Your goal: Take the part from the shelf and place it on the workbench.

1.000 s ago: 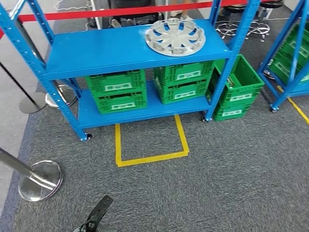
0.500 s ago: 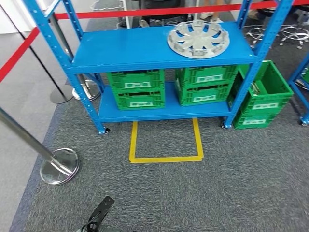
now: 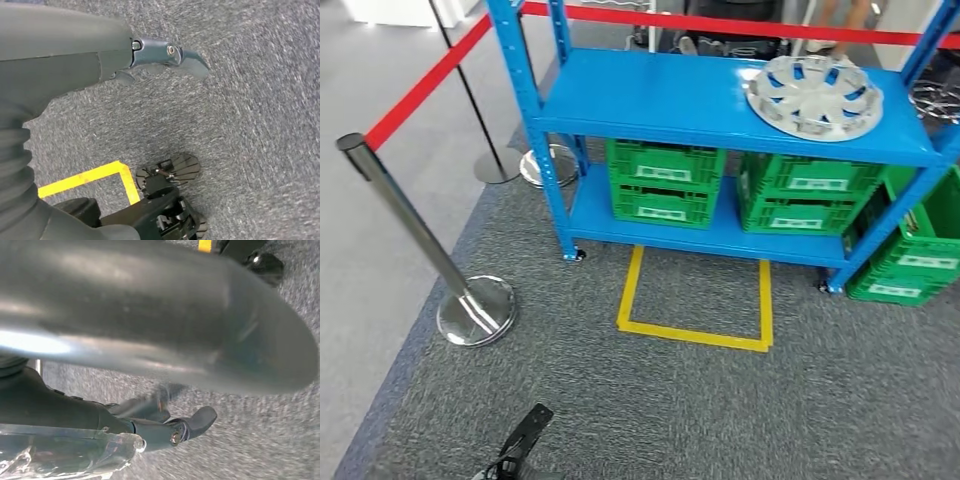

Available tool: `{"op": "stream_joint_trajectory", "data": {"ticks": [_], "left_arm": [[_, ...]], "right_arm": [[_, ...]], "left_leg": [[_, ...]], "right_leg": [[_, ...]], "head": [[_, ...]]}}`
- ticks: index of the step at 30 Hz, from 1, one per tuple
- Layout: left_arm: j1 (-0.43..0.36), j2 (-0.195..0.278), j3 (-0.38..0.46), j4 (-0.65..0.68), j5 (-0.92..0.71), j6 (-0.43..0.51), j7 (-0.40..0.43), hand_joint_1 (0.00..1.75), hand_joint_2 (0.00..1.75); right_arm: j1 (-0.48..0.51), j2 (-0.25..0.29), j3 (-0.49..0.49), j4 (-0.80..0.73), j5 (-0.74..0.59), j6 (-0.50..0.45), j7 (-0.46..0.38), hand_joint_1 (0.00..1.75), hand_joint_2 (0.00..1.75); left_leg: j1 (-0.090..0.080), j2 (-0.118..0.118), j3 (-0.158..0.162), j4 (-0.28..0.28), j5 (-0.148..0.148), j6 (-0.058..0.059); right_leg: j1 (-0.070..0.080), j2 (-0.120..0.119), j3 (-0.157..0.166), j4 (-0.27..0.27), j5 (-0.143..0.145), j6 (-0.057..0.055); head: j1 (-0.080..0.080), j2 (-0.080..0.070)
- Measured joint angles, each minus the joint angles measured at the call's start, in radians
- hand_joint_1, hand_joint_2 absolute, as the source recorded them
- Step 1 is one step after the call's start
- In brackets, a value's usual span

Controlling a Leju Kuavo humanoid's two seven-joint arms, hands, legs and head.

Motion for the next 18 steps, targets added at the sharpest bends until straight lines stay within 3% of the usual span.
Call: {"op": "stream_joint_trajectory", "data": {"ticks": [1, 2, 3, 5, 7, 12, 15, 18], "left_arm": [[0.001, 0.0, 0.001, 0.0, 0.0, 0.0, 0.0, 0.0, 1.75], [0.002, 0.0, 0.002, 0.0, 0.0, 0.0, 0.0, 0.0, 1.75], [0.003, 0.0, 0.004, 0.0, 0.0, 0.0, 0.0, 0.0, 1.75], [0.004, 0.0, 0.008, 0.0, 0.0, 0.0, -0.001, 0.0, 1.75], [0.004, 0.001, 0.01, 0.0, 0.0, 0.0, -0.001, 0.0, 1.75], [0.006, 0.003, 0.015, 0.0, 0.0, 0.003, -0.002, 0.0, 1.75], [0.006, 0.002, 0.015, 0.0, -0.002, 0.003, -0.002, 0.0, 1.75], [0.006, 0.002, 0.015, 0.0, -0.004, 0.003, -0.002, 0.0, 1.75]], "right_arm": [[0.002, 0.0, 0.0, 0.0, 0.0, 0.0, 0.0, 0.0, 0.0], [0.003, 0.0, 0.0, 0.0, -0.001, 0.0, 0.001, 0.0, 0.0], [0.003, 0.0, 0.0, 0.0, -0.002, 0.0, 0.0, 0.0, 0.0], [0.001, 0.0, 0.0, 0.0, -0.005, 0.0, -0.007, 0.0, 0.0], [-0.002, 0.002, 0.0, 0.0, -0.008, 0.002, -0.017, 0.0, 0.0], [0.001, 0.004, -0.001, 0.0, -0.007, 0.002, -0.027, 0.0, 0.0], [0.0, 0.005, -0.001, 0.0, -0.004, 0.002, -0.027, 0.0, 0.0], [-0.001, 0.005, -0.002, 0.0, 0.0, 0.002, -0.027, 0.0, 0.0]], "left_leg": [[0.0, -0.01, 0.001, 0.0, 0.0, 0.001], [0.0, -0.02, 0.002, 0.001, -0.001, 0.001], [0.001, -0.029, 0.003, 0.001, -0.001, 0.0], [0.002, -0.042, 0.006, 0.005, -0.004, -0.006], [0.0, -0.048, 0.002, 0.012, -0.008, -0.015], [-0.003, -0.049, -0.004, 0.012, -0.002, 0.007], [-0.002, -0.048, -0.002, 0.004, 0.002, -0.004], [0.002, -0.048, 0.0, 0.0, 0.003, -0.029]], "right_leg": [[0.0, 0.006, -0.026, 0.047, -0.01, 0.001], [0.0, 0.008, -0.037, 0.058, 0.001, 0.003], [-0.001, 0.008, -0.029, 0.027, 0.031, 0.003], [-0.005, 0.014, 0.026, -0.107, 0.106, 0.007], [-0.01, 0.027, 0.067, -0.204, 0.141, 0.001], [-0.007, 0.036, 0.067, -0.221, 0.146, -0.014], [-0.005, 0.036, 0.066, -0.221, 0.146, -0.021], [-0.002, 0.036, 0.065, -0.22, 0.146, -0.027]], "head": [[0.001, 0.0], [0.001, 0.0], [0.002, 0.0], [0.003, 0.0], [0.006, 0.0], [0.003, 0.0], [0.003, 0.0], [0.004, 0.0]]}}
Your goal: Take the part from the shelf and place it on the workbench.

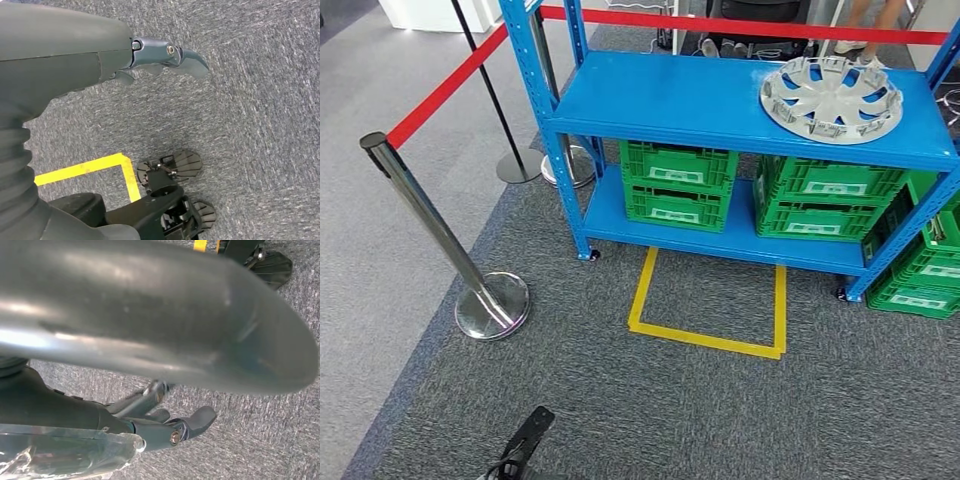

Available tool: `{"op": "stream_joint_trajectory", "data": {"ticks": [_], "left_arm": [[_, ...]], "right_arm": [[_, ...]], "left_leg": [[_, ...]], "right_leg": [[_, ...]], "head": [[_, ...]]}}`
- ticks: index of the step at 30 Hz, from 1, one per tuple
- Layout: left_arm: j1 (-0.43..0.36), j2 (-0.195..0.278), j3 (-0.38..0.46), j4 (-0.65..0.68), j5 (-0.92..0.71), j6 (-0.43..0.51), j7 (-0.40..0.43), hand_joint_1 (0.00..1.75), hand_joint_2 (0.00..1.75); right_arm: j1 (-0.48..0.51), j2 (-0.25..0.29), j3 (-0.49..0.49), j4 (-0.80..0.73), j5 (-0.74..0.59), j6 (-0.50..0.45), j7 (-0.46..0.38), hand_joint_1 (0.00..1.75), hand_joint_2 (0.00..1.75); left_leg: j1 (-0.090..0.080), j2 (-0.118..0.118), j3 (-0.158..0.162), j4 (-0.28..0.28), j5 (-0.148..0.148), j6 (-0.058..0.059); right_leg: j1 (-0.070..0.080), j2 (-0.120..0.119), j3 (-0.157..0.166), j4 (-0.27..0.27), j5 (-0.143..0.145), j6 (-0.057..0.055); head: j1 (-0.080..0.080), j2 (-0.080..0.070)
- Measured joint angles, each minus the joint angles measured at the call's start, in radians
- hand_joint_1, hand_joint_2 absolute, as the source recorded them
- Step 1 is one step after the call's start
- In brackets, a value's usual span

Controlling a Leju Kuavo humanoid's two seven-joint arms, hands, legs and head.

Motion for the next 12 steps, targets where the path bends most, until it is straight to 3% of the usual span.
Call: {"op": "stream_joint_trajectory", "data": {"ticks": [2, 10, 11, 12], "left_arm": [[0.0, -0.001, 0.0, 0.0, -0.002, 0.0, 0.0, 0.0, 1.75], [0.0, 0.0, 0.001, 0.0, -0.006, -0.003, 0.001, 0.0, 1.75], [0.0, 0.0, 0.001, 0.0, -0.005, -0.005, 0.002, 0.0, 1.31], [0.0, 0.0, 0.001, 0.0, -0.005, -0.005, 0.002, 0.0, 1.16]], "right_arm": [[0.0, 0.0, 0.0, 0.0, 0.002, 0.0, 0.0, 0.0, 0.0], [0.0, 0.0, 0.0, 0.0, 0.004, 0.0, -0.001, 0.0, 0.0], [0.0, 0.0, 0.0, 0.0, 0.005, 0.0, -0.001, 0.0, 0.0], [0.0, 0.0, 0.0, 0.0, 0.005, 0.0, -0.001, 0.0, 0.0]], "left_leg": [[0.001, 0.0, 0.0, 0.0, 0.0, -0.005], [0.0, 0.0, -0.001, 0.0, 0.0, -0.006], [0.0, 0.0, -0.001, 0.0, 0.0, -0.006], [-0.001, 0.0, -0.001, 0.0, 0.0, -0.006]], "right_leg": [[0.001, 0.0, 0.0, 0.0, 0.0, -0.001], [-0.001, 0.0, 0.002, -0.003, 0.002, 0.0], [-0.001, 0.0, 0.002, -0.003, 0.002, 0.001], [-0.002, 0.0, 0.002, -0.004, 0.002, 0.001]], "head": [[0.0, 0.0], [0.0, 0.0], [0.0, 0.0], [0.0, 0.0]]}}
